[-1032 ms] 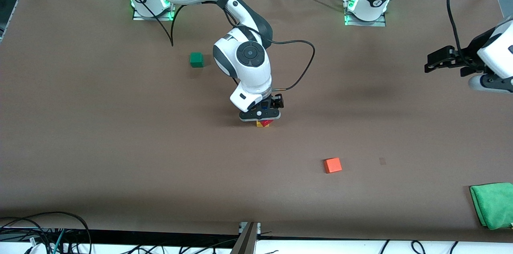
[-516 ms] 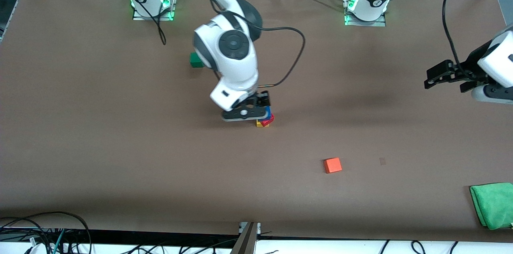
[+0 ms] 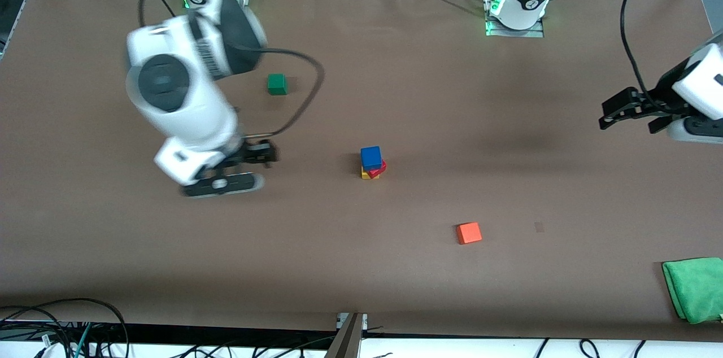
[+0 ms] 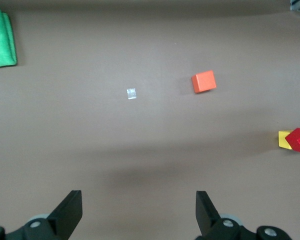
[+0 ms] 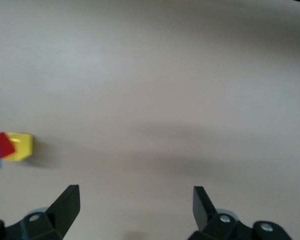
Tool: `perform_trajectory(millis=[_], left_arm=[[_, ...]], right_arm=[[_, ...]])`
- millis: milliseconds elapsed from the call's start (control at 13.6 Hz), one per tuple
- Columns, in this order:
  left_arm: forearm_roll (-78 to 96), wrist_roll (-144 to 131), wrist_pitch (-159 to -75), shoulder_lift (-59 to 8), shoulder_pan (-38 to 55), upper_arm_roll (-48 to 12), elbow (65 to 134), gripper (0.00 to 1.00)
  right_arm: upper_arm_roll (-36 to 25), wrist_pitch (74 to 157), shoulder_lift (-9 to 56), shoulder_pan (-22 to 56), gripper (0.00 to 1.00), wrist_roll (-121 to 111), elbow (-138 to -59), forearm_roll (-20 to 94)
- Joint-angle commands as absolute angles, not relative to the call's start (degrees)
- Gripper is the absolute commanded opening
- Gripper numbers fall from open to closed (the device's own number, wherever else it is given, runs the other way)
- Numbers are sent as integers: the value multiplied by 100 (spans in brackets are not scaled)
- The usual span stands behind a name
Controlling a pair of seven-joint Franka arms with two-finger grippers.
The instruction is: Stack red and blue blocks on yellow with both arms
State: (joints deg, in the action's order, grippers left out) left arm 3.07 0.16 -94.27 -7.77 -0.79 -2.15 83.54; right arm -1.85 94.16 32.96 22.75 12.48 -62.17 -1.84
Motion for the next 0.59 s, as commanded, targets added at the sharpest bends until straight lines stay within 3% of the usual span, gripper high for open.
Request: perform_trajectory(millis=[0, 295, 516], left_arm=[[299, 490, -9449, -633, -246, -220, 8411, 100], [369, 196, -9369, -650, -246, -229, 8385, 100], [369, 35, -9369, -729, -229, -246, 8385, 100]], right_arm=[[-123, 8966, 3033, 1655, 100, 609, -6302, -185], [-88, 8605, 2454, 924, 100, 166, -6520, -185], [-88, 8604, 1533, 598, 100, 176, -7572, -185]])
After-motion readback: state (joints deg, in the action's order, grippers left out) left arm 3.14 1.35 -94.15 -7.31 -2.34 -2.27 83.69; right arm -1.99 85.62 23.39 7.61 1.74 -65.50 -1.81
